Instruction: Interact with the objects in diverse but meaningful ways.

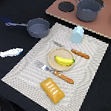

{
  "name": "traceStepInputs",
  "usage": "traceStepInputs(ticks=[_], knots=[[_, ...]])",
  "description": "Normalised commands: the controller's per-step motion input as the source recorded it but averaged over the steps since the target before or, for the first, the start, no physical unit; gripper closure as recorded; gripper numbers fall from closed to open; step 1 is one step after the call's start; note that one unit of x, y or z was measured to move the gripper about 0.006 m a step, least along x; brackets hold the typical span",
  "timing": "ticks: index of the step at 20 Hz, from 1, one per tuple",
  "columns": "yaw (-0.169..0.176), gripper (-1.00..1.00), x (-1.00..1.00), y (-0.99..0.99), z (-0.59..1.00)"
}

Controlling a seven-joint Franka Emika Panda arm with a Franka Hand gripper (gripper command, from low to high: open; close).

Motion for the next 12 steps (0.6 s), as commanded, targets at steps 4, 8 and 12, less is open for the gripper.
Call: traceStepInputs(ticks=[4,8,12], knots=[[0.000,-1.00,0.91,-0.50,-0.21],[0.016,-1.00,0.94,-0.42,-0.09],[0.036,-1.00,0.83,-0.40,-0.01]])
